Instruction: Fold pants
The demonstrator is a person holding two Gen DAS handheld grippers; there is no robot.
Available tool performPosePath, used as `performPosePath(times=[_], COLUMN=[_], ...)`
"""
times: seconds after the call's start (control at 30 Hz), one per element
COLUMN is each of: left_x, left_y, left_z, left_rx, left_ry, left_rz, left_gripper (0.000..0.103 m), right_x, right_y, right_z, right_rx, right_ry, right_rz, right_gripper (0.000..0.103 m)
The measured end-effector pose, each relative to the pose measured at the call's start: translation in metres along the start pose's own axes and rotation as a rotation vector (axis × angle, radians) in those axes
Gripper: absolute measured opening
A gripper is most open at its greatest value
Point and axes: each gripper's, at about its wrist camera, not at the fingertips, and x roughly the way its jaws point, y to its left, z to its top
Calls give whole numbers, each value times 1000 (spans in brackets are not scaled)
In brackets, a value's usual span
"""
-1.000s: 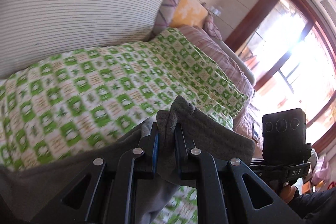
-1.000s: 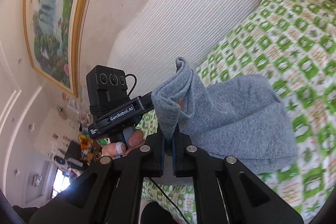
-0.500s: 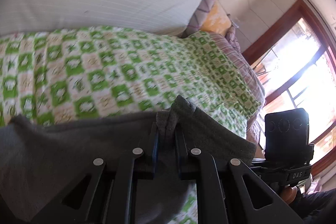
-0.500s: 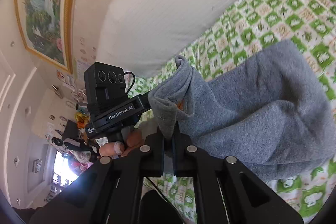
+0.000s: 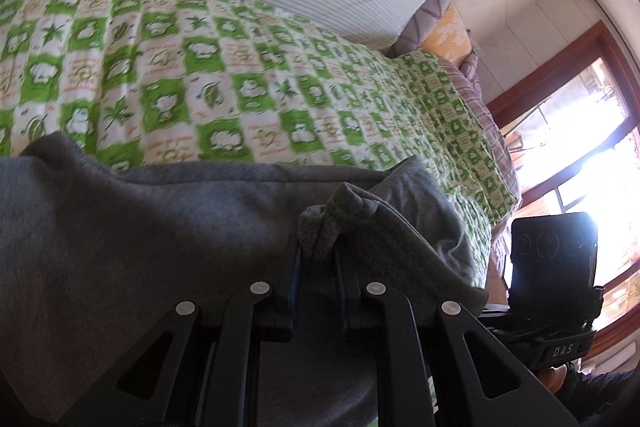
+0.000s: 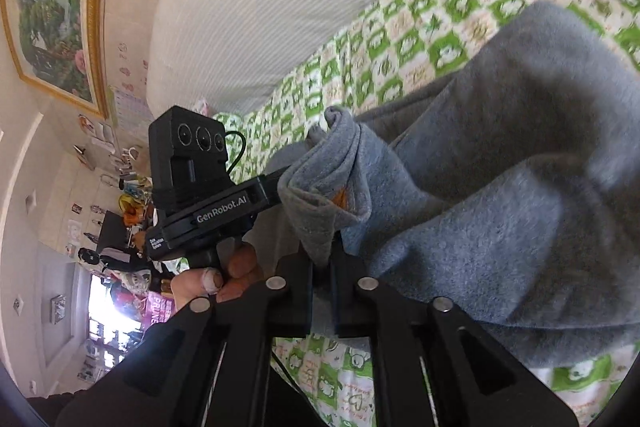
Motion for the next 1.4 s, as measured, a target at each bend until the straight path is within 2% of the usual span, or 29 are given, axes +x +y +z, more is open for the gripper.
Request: performPosePath(times=[0.13,0.3,0.4,0.43,0.47,0.53,0.6,0.73,0.9,1.23,1.3,1.33,1.37,1.4], left_x=[-15,-48,-66,-70,-75,-83,-83,-72,-50,-21,-18,-18,-16,-16], left_y=[8,10,3,-1,-5,-17,-30,-51,-58,-65,-62,-62,-59,-59], left_z=[-6,-14,-20,-21,-22,-25,-27,-34,-55,-70,-70,-70,-70,-71], left_rx=[-23,-52,-75,-78,-80,-72,-66,-61,-96,-93,-98,-102,-108,-112], left_ry=[-18,-80,-120,-132,-144,-163,-163,-134,-106,-44,-48,-47,-41,-39], left_rz=[24,53,28,26,23,4,-1,27,189,267,264,256,236,228], left_gripper=[18,23,26,26,26,26,32,35,44,46,38,28,6,5], right_x=[10,1,-12,-18,-23,-33,-48,-77,-101,-92,-89,-87,-84,-83], right_y=[-2,1,6,8,9,10,9,-1,-17,-20,-23,-27,-29,-31], right_z=[-5,-8,-10,-11,-12,-12,-10,3,18,33,34,35,36,36], right_rx=[12,8,-8,-16,-23,-34,-42,-33,-3,-13,-11,-3,0,3], right_ry=[38,40,31,27,23,8,-28,-108,-162,-145,-144,-140,-135,-130], right_rz=[-11,-4,0,2,1,-1,-17,-62,-106,-148,-164,-176,-182,-190], right_gripper=[17,21,41,51,56,56,56,56,56,56,56,56,56,56])
